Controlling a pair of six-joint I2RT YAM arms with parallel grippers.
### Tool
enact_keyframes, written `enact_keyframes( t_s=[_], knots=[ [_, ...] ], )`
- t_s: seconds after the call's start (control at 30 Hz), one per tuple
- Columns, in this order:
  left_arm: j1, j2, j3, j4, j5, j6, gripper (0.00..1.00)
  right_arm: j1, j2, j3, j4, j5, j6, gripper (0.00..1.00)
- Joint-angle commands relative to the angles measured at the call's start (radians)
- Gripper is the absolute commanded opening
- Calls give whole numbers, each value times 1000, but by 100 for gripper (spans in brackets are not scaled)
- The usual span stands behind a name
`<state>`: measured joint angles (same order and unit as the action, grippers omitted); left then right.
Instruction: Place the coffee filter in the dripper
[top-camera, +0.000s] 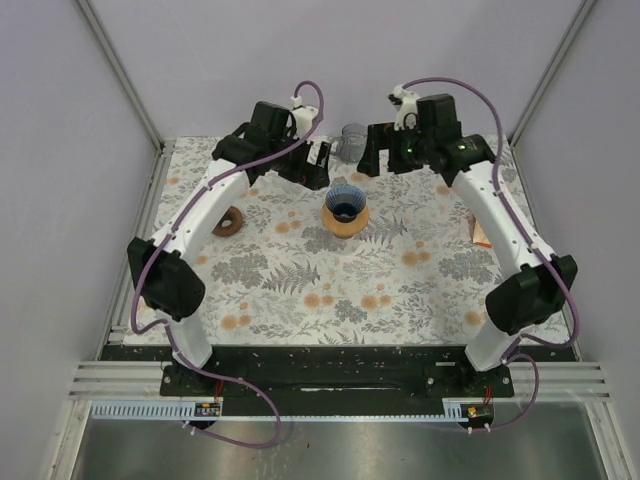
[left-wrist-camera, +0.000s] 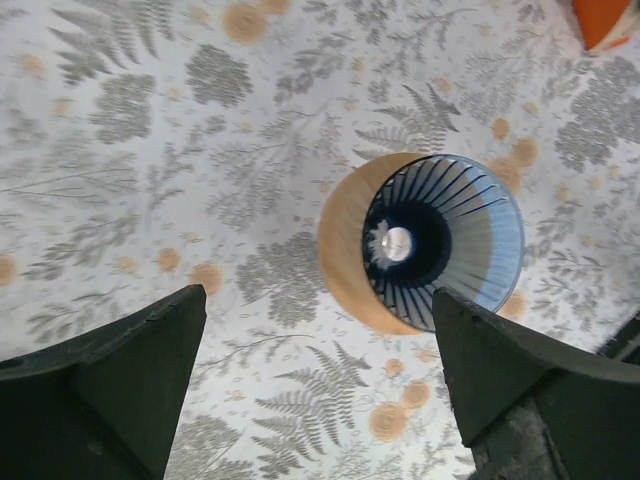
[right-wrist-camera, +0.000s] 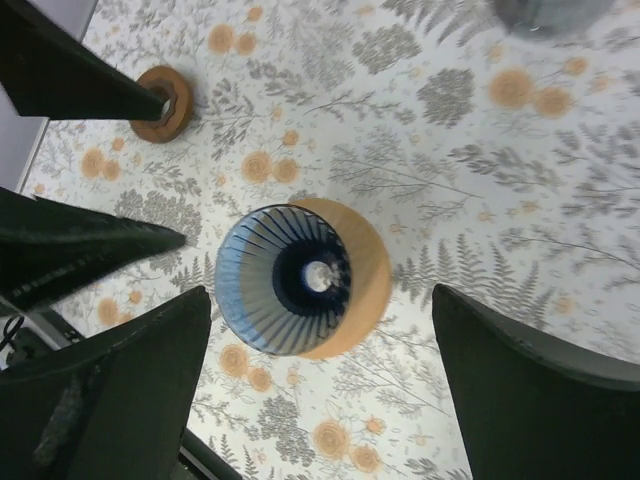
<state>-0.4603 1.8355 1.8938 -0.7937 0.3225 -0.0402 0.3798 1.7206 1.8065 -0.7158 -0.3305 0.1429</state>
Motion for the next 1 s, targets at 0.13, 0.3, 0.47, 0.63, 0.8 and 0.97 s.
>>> enact_keyframes(
  t_s=[0.13,0.3,0.47,0.63,0.8,0.97],
  knots=[
    [17,-245,-198,215,-407,53,99,-274,-213,-123,102,117,30,99],
    [44,-314,-378,316,-522,-30,99,-402,-318,-367,320,317,89,84],
    [81,-340,-521,369,-478,-46,99,-481,-325,-516,418,442,124,61],
    [107,-361,-625,427,-458,-64,99,-553,-251,-536,421,450,146,44],
    [143,-349,-659,445,-436,-82,99,-555,-159,-484,398,490,107,40],
    [164,-340,-664,444,-395,-102,99,-555,-115,-454,363,495,119,37]
  ],
)
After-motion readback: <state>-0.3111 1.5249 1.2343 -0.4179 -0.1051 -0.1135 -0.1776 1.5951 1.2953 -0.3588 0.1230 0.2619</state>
